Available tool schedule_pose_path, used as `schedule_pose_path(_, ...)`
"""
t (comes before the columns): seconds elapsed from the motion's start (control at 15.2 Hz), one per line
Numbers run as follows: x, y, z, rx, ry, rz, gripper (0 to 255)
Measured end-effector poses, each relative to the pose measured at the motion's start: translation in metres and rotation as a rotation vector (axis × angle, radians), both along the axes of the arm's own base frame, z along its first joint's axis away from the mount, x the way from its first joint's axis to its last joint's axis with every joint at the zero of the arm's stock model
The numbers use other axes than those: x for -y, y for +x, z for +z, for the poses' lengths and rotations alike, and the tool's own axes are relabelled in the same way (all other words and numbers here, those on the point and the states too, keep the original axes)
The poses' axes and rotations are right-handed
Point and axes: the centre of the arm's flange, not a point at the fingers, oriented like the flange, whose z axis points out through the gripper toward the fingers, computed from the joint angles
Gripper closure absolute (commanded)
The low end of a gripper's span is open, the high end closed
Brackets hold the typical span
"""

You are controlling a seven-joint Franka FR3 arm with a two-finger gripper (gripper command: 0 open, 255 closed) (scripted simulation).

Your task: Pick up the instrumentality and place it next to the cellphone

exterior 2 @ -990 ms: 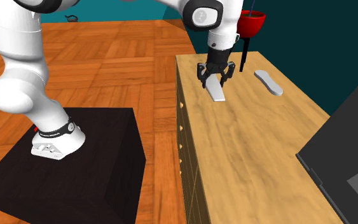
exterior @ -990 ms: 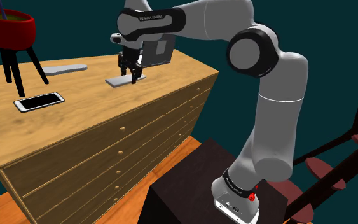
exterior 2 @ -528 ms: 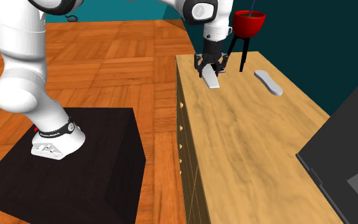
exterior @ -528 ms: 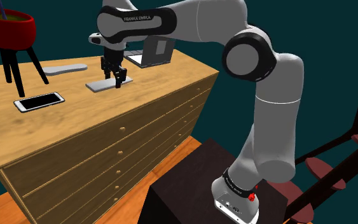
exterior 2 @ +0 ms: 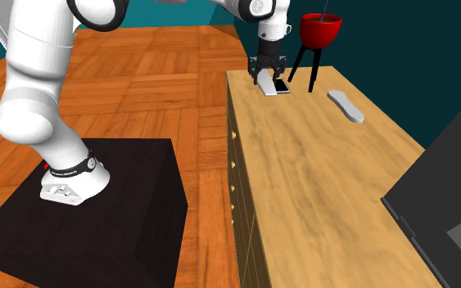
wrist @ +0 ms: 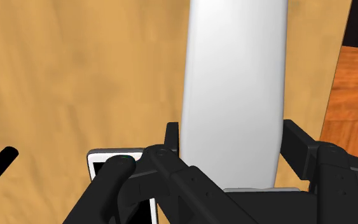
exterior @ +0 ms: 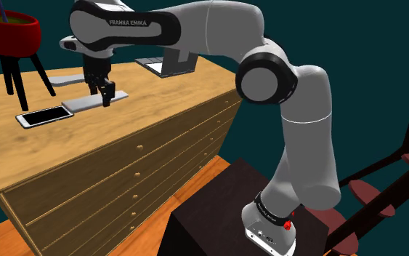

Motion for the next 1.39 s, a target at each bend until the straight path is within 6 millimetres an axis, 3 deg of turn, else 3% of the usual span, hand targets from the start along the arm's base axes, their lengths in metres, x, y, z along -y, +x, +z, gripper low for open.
schedule_pose_path(0.2,-0.038,-0.001,0.002,0.0,0.0,0.0,255)
schedule_pose_path(0.33,-0.045,-0.003,-0.009,0.0,0.0,0.0,255)
schedule_pose_path(1.06,-0.047,-0.001,-0.068,-0.001,-0.001,-0.001,255)
schedule_pose_path(1.39,-0.048,-0.002,-0.072,0.0,0.0,-0.001,255)
